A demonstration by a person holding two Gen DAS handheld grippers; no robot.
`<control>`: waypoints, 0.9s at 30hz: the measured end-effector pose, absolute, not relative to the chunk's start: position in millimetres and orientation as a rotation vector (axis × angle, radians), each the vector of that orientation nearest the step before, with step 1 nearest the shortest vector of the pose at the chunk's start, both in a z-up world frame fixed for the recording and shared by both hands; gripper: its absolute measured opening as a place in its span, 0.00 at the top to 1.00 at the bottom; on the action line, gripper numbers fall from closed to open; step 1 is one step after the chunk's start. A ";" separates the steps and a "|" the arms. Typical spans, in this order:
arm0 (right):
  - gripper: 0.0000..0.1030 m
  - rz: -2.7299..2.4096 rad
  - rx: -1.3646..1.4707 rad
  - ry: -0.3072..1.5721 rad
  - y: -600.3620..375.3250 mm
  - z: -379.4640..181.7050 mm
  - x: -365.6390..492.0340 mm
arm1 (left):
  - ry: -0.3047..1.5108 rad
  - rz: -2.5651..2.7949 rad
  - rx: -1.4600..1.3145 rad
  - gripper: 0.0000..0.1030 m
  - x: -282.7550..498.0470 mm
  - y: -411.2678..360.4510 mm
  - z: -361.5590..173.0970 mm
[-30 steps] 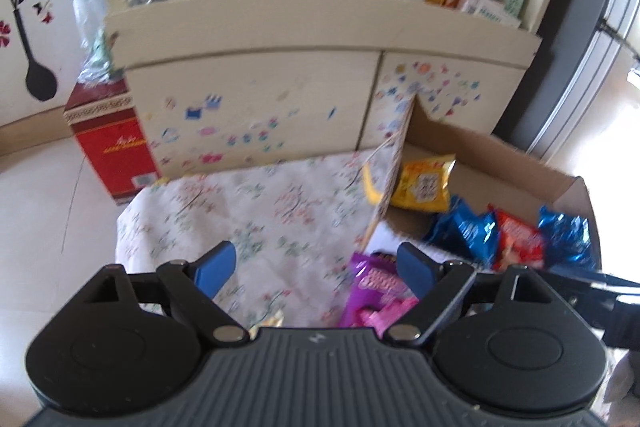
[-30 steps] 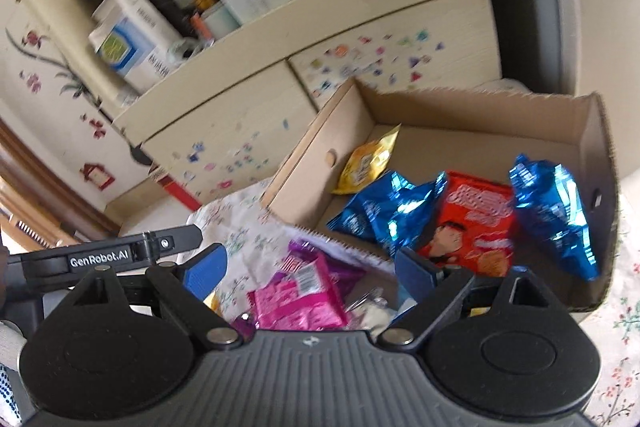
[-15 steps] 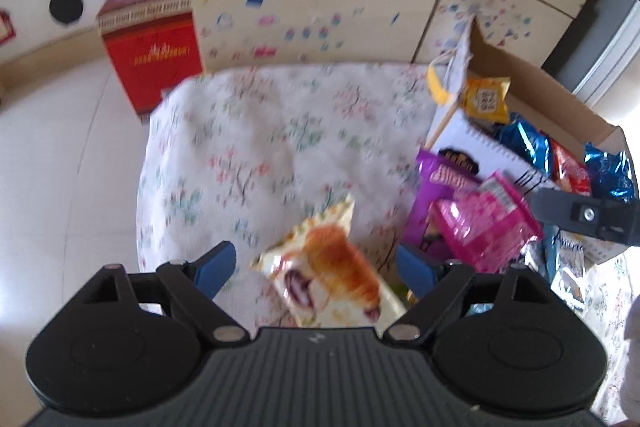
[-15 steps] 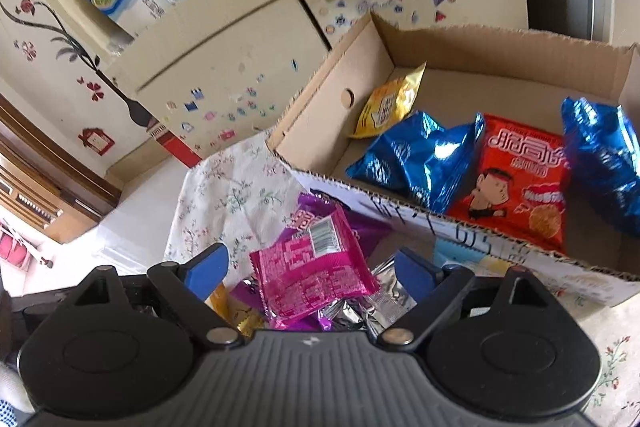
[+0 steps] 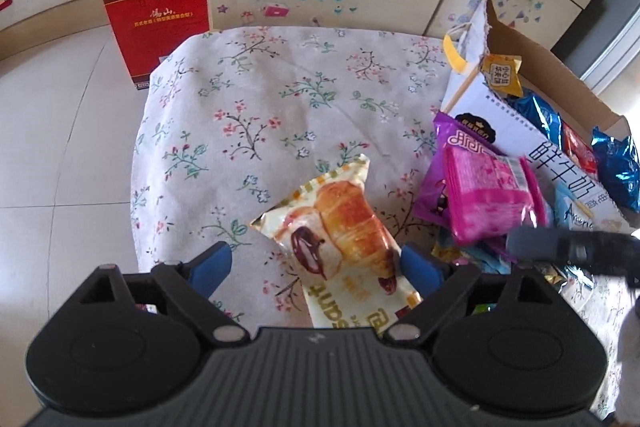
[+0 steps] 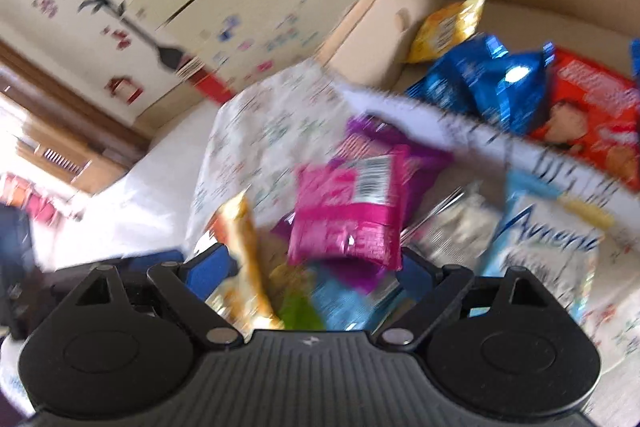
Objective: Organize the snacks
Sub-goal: 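Reach left tool to the croissant packet while right tool reaches the pink packet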
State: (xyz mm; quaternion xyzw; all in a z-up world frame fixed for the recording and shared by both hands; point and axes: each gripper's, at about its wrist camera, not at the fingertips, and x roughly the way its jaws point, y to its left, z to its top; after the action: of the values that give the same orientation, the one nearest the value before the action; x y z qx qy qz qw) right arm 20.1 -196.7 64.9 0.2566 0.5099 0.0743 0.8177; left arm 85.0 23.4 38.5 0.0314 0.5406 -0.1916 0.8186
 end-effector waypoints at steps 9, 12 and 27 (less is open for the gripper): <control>0.09 0.185 0.334 1.026 -183.7 90.8 17.8 | 1.148 -0.460 0.087 0.11 77.6 17.8 37.7; 0.09 0.183 0.256 0.985 -185.8 97.2 22.9 | 1.153 -0.483 0.097 0.11 72.7 13.1 35.1; 0.11 0.184 0.160 0.936 -177.9 66.0 63.1 | 1.211 -0.448 0.029 0.11 77.2 13.1 13.8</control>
State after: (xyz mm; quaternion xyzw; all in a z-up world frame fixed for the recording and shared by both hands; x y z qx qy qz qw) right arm 63.1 -177.9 66.0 0.0771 0.4499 0.0885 0.8853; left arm 77.2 13.1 13.8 0.0136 0.5642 -0.2089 0.7987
